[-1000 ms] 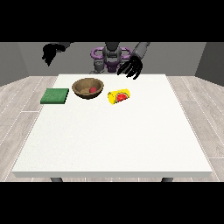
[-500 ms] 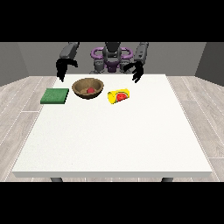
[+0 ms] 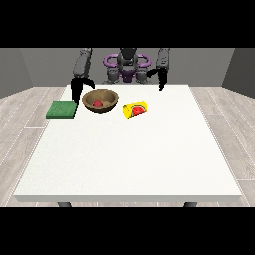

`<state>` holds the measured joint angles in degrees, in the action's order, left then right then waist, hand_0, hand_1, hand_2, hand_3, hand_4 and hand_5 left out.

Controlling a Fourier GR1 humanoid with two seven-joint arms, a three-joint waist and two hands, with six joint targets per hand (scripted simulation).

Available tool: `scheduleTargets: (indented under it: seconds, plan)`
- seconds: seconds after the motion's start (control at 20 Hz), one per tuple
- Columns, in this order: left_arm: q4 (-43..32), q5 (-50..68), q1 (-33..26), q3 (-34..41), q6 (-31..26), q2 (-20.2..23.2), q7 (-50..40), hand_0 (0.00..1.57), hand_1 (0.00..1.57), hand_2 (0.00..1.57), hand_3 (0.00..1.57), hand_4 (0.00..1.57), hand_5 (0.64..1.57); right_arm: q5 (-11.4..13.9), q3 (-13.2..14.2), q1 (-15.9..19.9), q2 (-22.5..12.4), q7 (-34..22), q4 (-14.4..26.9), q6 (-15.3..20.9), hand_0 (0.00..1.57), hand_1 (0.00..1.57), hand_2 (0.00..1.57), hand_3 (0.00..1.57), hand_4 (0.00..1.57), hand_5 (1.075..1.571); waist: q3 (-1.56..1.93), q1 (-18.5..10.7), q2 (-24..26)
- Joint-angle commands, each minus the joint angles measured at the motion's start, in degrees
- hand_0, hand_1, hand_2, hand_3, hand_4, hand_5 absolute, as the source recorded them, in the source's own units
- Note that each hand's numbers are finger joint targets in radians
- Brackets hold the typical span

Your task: Pick the cup and pour the ball into the bowl, then pick the bowl and place it on the pad

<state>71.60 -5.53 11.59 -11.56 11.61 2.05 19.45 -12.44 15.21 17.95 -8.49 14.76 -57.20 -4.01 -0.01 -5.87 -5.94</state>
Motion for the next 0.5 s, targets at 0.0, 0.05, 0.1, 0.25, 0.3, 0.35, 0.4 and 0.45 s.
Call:
scheduleTargets:
  seconds: [0.0, 0.05, 0.1, 0.25, 0.3, 0.35, 0.4, 0.45]
  plan:
    - [3.05, 0.21, -0.18, 1.22, -2.70, 1.20, -1.95, 0.00, 0.00, 0.00, 0.00, 0.94, 1.435, -0.33, 1.06, 1.48, -0.73, 6.71, 8.75, -2.04, 0.00, 0.00, 0.00, 0.00, 0.41, 1.570, 0.04, -0.09, -0.02]
    - [5.97, -1.88, -3.36, -2.50, -1.46, -0.18, -4.01, 0.00, 0.00, 0.00, 0.00, 0.95, 1.433, 0.52, 0.92, -0.89, 0.74, 8.86, 9.97, -0.81, 0.00, 0.00, 0.00, 0.00, 0.40, 1.570, 0.05, -1.26, 1.54]
    - [6.84, -2.10, 1.03, -0.97, -0.84, 0.23, -5.79, 0.00, 0.00, 0.00, 0.00, 0.94, 1.430, 0.25, 1.18, -0.05, -1.07, 11.10, 12.20, -4.43, 0.00, 0.00, 0.00, 0.00, 0.39, 1.570, 0.06, -1.10, -1.05]
    - [6.12, -2.90, -3.51, -1.40, -0.49, -1.09, -1.67, 0.00, 0.00, 0.00, 0.00, 0.95, 1.434, 1.17, 0.22, 0.40, 0.38, 11.07, 15.14, -1.57, 0.00, 0.00, 0.00, 0.00, 0.34, 1.571, 0.03, -0.09, 0.76]
    - [10.60, -1.30, -2.79, -0.61, -4.03, 2.06, -5.26, 0.00, 0.00, 0.00, 0.00, 0.95, 1.432, 0.59, 2.40, 0.02, -2.08, 15.65, 18.64, -4.04, 0.00, 0.00, 0.00, 0.00, 0.34, 1.571, 0.06, -2.74, -1.18]
    - [12.30, -4.06, -3.96, -4.66, -1.98, -0.93, -4.46, 0.00, 0.00, 0.00, 0.00, 0.96, 1.430, -0.63, 4.23, 2.14, -3.78, 17.48, 21.64, -5.54, 0.00, 0.00, 0.00, 0.00, 0.35, 1.571, 0.08, -3.93, -3.01]
    - [12.15, -3.33, -2.27, -2.18, -2.18, -0.52, -8.04, 0.00, 0.00, 0.00, 0.00, 0.96, 1.427, 1.16, 1.88, 2.22, -1.65, 16.25, 22.17, -3.01, 0.00, 0.00, 0.00, 0.00, 0.35, 1.571, 0.05, -1.61, -0.74]
    - [5.23, -2.28, 1.21, 1.94, -2.13, 0.10, -0.91, 0.00, 0.00, 0.00, 0.00, 0.96, 1.428, 0.71, 1.33, 5.30, -1.27, 15.92, 20.47, -3.71, 0.00, 0.00, 0.00, 0.00, 0.35, 1.571, 0.03, 0.09, -4.48]
